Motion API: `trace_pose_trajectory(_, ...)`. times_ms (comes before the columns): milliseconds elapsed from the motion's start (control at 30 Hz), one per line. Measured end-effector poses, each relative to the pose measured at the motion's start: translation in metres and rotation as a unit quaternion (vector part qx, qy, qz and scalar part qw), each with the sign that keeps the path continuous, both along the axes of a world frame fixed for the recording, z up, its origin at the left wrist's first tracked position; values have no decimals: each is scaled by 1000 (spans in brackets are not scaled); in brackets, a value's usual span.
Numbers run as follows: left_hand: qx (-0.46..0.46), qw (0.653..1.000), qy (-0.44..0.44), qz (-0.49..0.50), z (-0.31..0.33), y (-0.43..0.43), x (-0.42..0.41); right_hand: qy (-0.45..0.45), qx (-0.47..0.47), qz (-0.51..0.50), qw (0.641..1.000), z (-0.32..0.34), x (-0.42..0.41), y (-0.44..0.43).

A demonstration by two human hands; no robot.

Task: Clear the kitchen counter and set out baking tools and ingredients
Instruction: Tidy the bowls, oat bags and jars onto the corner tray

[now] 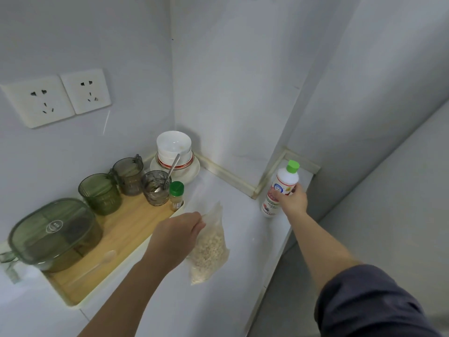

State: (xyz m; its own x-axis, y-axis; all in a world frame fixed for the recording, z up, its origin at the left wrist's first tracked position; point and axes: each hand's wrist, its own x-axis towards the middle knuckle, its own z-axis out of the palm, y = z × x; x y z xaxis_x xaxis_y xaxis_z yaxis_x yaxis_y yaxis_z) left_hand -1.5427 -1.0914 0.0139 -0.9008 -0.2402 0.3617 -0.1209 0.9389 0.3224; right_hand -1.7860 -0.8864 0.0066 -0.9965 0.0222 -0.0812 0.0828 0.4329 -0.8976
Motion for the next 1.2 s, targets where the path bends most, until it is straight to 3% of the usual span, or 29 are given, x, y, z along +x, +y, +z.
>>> trace_pose_trajectory(133, -13, 1000, -6, 13, -12, -6, 4, -19, -30, -20, 999, -15, -5, 3)
trace_pose_trajectory(367, -5, 1000, -15, 25, -24, -6, 23, -131, 89, -44, 986, -38, 34, 3)
trace_pose_trajectory(500, 11, 999, -1, 45, -26, -7, 42, -157, 127, 90, 975, -55, 89, -12)
trace_pose_trajectory(633, -6, 998, 25, 55, -25, -11, 60, -174, 143, 268, 937, -63, 126, -40)
trace_pose_trajectory(733, -13, 998, 26, 54, -24, -17, 72, -198, 123, 413, 881, -60, 141, -61)
trace_pose_trajectory(833, -7, 999, 25, 41, -30, -23, 81, -178, 164, 536, 809, -56, 150, -80)
trace_pose_trajectory(933, 113, 990, 28, 77, -38, -25, 93, -182, 171, 585, 772, -56, 160, -98)
trace_pose_trajectory(1033, 307, 938, 44, 155, -49, -15, 114, -166, 172, 633, 737, -81, 152, -107)
trace_pose_trajectory(1133, 425, 885, -36, 188, -61, 0, 132, -138, 113, 673, 718, -73, 157, -109)
trace_pose_trajectory(1200, 452, 870, -89, 175, -68, 7, 134, -124, 91, 696, 701, -67, 156, -110)
